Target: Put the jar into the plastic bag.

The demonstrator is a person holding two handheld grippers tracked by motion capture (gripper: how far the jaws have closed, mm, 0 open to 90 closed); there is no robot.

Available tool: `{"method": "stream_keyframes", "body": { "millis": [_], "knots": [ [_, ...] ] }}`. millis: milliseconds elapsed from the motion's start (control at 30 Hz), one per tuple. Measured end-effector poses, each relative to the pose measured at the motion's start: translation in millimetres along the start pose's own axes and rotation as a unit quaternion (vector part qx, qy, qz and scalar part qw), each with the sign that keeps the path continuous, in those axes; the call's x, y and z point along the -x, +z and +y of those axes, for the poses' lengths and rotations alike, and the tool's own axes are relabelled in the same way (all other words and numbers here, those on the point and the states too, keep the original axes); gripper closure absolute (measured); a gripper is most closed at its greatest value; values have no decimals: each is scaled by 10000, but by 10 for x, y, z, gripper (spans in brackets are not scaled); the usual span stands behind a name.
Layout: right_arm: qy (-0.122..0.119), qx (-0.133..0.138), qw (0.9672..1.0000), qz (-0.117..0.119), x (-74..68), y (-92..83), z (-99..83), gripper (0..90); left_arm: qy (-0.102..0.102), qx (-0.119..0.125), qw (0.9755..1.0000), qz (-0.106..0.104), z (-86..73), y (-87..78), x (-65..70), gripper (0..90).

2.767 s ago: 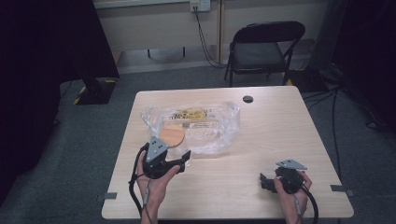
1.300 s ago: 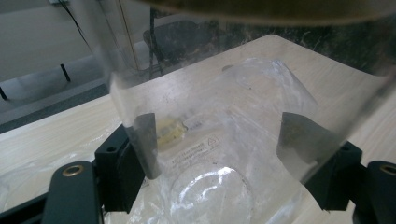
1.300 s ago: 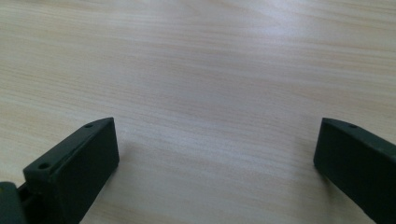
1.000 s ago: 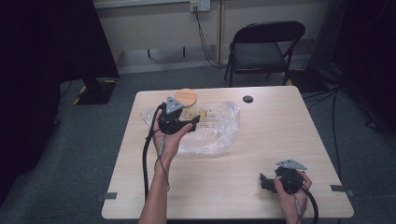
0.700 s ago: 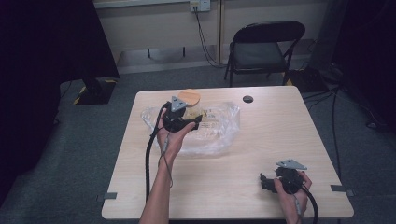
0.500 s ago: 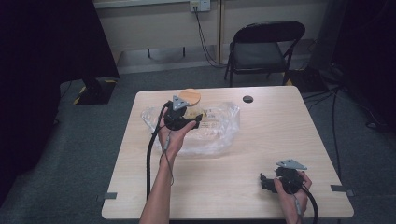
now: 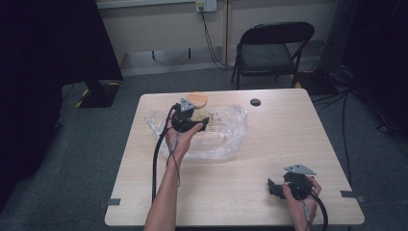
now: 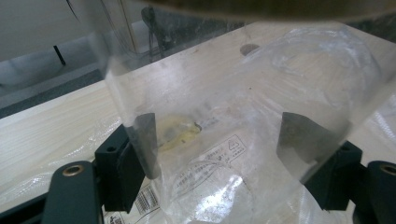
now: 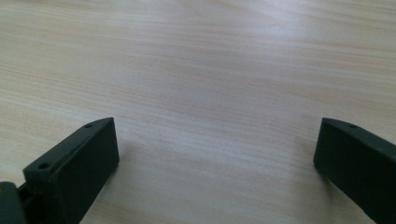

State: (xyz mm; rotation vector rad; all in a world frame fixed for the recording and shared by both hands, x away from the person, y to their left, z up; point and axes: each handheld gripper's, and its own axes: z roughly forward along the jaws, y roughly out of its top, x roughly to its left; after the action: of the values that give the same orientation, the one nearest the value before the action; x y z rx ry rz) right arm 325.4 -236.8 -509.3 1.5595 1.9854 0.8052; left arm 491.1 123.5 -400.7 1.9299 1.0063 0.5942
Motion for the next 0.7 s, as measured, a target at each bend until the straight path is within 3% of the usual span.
{"method": "stream_keyframes", "body": {
  "millis": [700],
  "knots": [
    [4, 0, 10000, 0, -1, 0, 0, 0, -93, -324, 9994, -37, -186, 308, -46, 252]
  ]
}}
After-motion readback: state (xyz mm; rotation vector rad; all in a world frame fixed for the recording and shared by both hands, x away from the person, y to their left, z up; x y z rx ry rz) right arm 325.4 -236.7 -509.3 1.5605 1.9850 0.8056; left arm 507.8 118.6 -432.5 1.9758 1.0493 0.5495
